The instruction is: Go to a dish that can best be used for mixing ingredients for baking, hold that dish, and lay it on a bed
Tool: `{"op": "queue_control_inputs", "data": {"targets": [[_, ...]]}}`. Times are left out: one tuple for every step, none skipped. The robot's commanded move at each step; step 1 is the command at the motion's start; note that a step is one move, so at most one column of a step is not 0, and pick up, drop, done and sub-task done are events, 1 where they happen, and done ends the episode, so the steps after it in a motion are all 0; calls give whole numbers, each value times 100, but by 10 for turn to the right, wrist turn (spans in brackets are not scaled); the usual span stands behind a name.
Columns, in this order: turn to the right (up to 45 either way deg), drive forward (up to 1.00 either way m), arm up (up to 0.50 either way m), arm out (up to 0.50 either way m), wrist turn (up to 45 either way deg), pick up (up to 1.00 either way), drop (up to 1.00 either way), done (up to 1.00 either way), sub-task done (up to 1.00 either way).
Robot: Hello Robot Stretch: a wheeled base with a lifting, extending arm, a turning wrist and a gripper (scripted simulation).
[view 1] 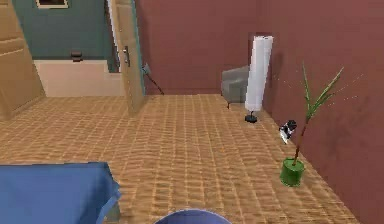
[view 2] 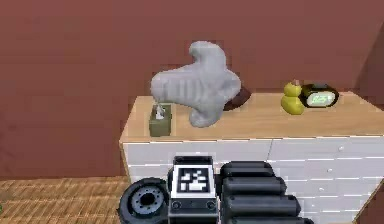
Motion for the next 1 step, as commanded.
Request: {"op": "queue_control_inputs", "data": {"targets": [[450, 0, 0, 0, 0, 0, 0, 0, 0]]}}
